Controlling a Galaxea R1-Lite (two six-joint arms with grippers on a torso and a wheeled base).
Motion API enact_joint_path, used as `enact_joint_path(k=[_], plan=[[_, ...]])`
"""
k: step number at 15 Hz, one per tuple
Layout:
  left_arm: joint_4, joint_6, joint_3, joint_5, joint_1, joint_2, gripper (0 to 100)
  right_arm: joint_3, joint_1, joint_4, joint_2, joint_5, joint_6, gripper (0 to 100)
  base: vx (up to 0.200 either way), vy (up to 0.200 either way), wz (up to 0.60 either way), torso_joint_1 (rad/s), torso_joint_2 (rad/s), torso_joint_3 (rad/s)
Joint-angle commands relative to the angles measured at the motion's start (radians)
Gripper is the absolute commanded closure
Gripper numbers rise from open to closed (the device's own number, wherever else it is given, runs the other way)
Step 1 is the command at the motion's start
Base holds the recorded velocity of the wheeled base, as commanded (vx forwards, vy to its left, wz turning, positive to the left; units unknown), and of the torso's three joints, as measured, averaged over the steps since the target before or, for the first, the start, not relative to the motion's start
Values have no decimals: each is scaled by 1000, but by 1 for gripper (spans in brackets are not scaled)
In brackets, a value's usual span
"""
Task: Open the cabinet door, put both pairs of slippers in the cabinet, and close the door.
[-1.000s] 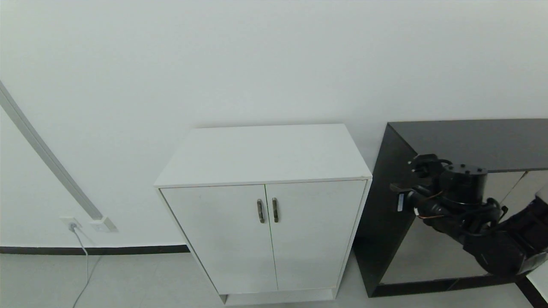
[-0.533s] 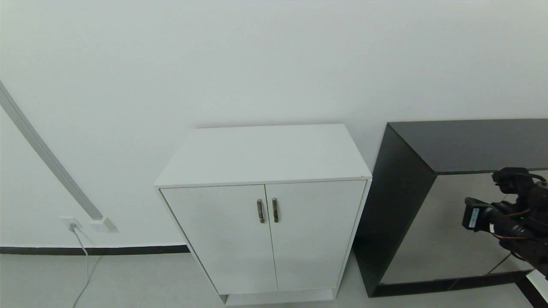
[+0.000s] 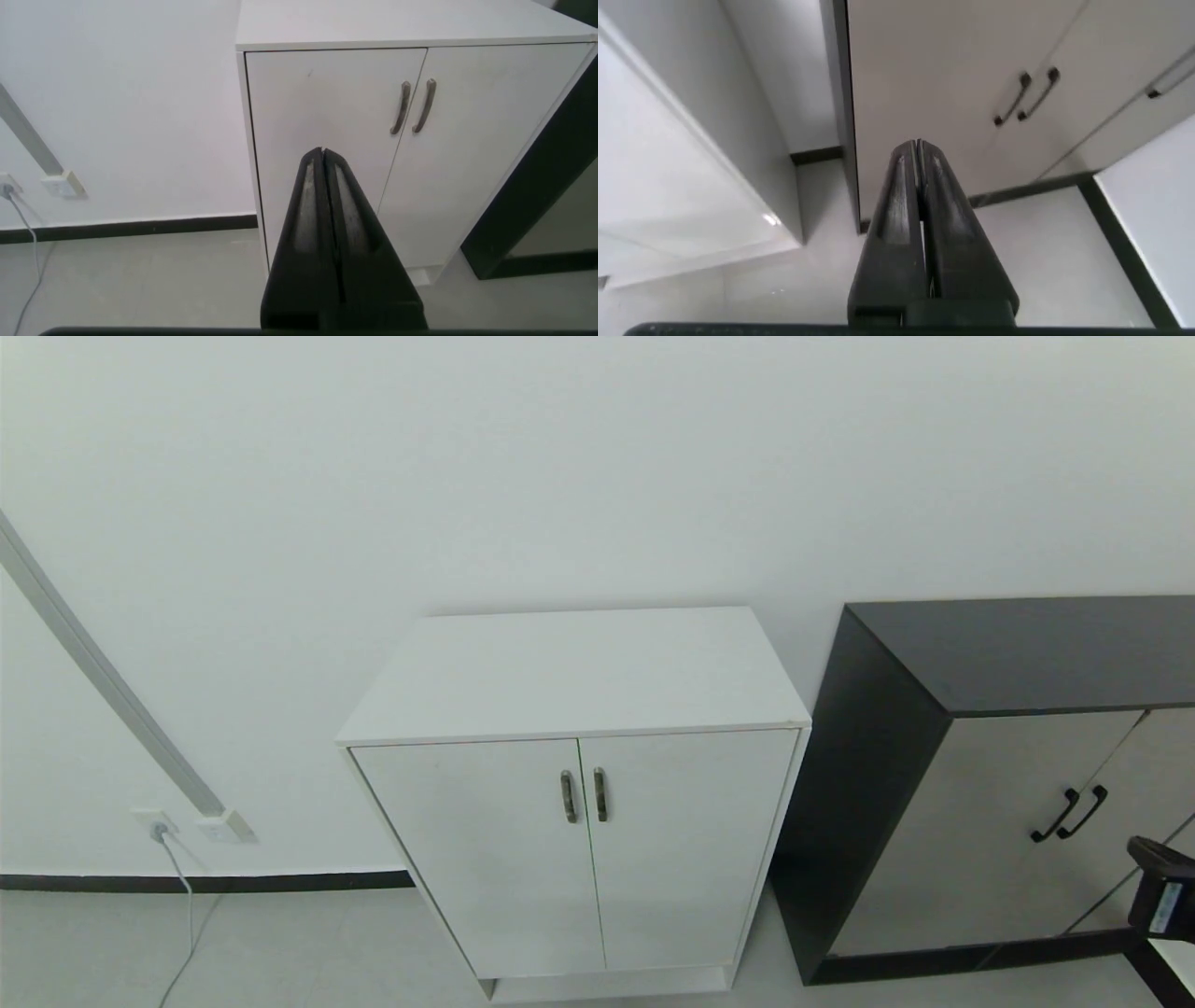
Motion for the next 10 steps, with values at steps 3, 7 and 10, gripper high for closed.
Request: enact_joint_path(k=[3, 7, 10], plan=[[0, 0, 0, 0, 0, 1, 100, 6, 4, 442, -513, 45, -8, 100, 0, 0, 0, 0, 0, 0], [0, 0, 0, 0, 0, 1, 100, -36, 6, 876, -835, 231, -9, 100, 0, 0, 0, 0, 0, 0], [0, 0, 0, 0, 0, 1, 100, -41, 14, 1070, -972, 298, -57, 100, 0, 0, 0, 0, 0, 0]])
